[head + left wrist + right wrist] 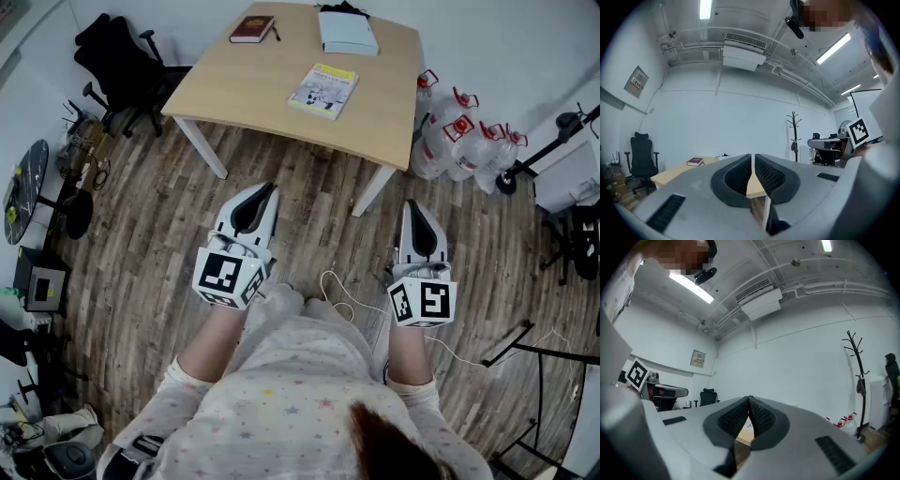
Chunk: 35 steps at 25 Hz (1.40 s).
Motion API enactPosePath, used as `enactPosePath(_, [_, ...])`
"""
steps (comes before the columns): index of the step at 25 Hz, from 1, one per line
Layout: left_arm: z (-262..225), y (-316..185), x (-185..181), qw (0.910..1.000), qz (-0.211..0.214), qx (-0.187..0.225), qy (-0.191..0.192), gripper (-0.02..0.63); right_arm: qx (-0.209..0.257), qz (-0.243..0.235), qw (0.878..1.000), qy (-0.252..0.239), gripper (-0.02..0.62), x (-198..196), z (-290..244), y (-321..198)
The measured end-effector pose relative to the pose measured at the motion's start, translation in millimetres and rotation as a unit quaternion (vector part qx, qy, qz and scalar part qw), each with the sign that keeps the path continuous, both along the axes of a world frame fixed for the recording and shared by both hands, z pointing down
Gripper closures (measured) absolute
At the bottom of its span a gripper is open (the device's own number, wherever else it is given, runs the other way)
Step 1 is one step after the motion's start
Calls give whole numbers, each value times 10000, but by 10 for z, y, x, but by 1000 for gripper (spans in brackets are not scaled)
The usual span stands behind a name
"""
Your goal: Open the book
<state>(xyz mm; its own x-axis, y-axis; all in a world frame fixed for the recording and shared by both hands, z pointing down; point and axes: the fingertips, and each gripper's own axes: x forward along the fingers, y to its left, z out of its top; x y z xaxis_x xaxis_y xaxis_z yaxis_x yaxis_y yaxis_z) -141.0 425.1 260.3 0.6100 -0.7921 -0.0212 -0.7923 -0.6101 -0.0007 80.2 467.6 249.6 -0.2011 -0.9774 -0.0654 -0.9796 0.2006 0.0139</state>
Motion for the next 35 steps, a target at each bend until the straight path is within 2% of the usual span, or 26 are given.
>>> enactPosePath(5, [12, -39, 70, 10000, 51, -40, -16, 574, -20, 22, 9999, -104, 595, 61, -10, -29])
enactPosePath(10, [19, -51, 135, 9999, 90, -75, 112, 571, -275, 33, 9992, -293, 594, 146, 103, -69])
enactPosePath(11, [44, -72, 142, 9998, 62, -157, 113, 541, -335, 8, 9989, -325, 594, 153, 125, -84])
enactPosePath(12, [76, -97, 147, 9996, 31, -253, 112, 487, -395, -42, 9986, -355, 579, 152, 143, -103])
enactPosePath(14, [145, -130, 158, 9990, -34, -427, 91, 422, -510, -154, 9978, -383, 497, 142, 179, -137])
enactPosePath(17, [215, -171, 189, 9983, -94, -577, 41, 386, -585, -188, 9974, -380, 404, 167, 208, -204])
enactPosePath(20, [241, -234, 179, 9978, -136, -646, 27, 377, -646, -211, 9968, -417, 367, 167, 226, -299])
enactPosePath(29, [314, -713, 153, 9974, -150, -693, 99, 377, -765, -248, 9959, -426, 367, 132, 313, -711])
enactPosePath(35, [290, -1376, 244, 9976, -18, -682, 125, 377, -881, -164, 9955, -309, 367, 193, 283, -1353])
